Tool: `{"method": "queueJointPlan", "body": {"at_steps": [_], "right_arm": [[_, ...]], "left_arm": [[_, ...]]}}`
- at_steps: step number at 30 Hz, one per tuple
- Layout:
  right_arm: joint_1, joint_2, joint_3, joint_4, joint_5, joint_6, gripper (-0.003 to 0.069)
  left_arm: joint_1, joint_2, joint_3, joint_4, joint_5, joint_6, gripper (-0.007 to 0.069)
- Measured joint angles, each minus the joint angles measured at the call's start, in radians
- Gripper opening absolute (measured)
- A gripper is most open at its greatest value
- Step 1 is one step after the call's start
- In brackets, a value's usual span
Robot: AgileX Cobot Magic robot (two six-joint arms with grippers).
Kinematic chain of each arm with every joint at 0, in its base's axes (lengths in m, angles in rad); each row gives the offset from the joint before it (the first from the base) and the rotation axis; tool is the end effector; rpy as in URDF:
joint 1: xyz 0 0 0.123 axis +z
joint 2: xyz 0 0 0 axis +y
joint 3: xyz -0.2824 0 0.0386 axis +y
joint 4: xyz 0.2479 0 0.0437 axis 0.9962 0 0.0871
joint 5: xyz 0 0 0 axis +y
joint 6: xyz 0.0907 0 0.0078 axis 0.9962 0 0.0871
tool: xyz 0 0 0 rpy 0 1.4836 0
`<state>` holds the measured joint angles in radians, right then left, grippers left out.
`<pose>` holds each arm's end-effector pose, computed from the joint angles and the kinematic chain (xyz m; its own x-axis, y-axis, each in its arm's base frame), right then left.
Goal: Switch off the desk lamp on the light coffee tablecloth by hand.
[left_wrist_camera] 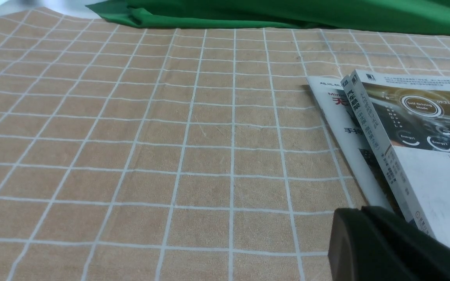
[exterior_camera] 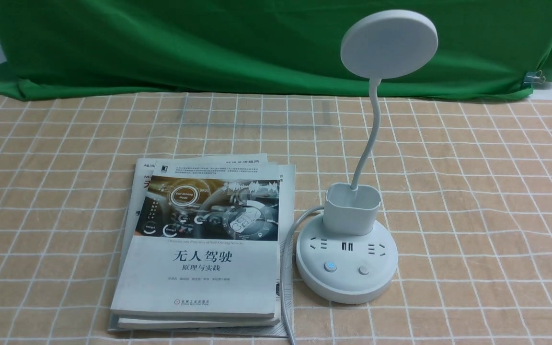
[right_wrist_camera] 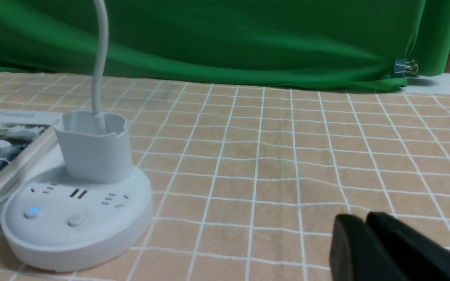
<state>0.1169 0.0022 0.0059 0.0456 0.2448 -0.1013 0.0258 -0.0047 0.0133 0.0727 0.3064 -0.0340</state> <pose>0.0552 0.0075 0.1888 -0.1560 -0.0757 -0.9848 -0.1366 0.9891 -0.0544 0.0543 0.0034 0.1812 -0.2265 0.0295 -0.9736 -0.0392 0.9985 0.0393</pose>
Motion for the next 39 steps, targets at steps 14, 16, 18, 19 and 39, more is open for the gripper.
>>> {"method": "queueJointPlan", "body": {"at_steps": [14, 16, 18, 19, 39], "right_arm": [[0.0, 0.0, 0.0, 0.0, 0.002, 0.008, 0.0077], [0.0, 0.0, 0.0, 0.0, 0.002, 0.008, 0.0078], [0.0, 0.0, 0.0, 0.0, 0.002, 0.008, 0.0081], [0.0, 0.0, 0.0, 0.0, 0.002, 0.008, 0.0083], [0.0, 0.0, 0.0, 0.0, 0.002, 0.008, 0.0146]], "left_arm": [[0.0, 0.0, 0.0, 0.0, 0.0, 0.0, 0.0005], [0.0, 0.0, 0.0, 0.0, 0.0, 0.0, 0.0005], [0.0, 0.0, 0.0, 0.0, 0.0, 0.0, 0.0005], [0.0, 0.0, 0.0, 0.0, 0.0, 0.0, 0.0005], [0.0, 0.0, 0.0, 0.0, 0.0, 0.0, 0.0005]]}}
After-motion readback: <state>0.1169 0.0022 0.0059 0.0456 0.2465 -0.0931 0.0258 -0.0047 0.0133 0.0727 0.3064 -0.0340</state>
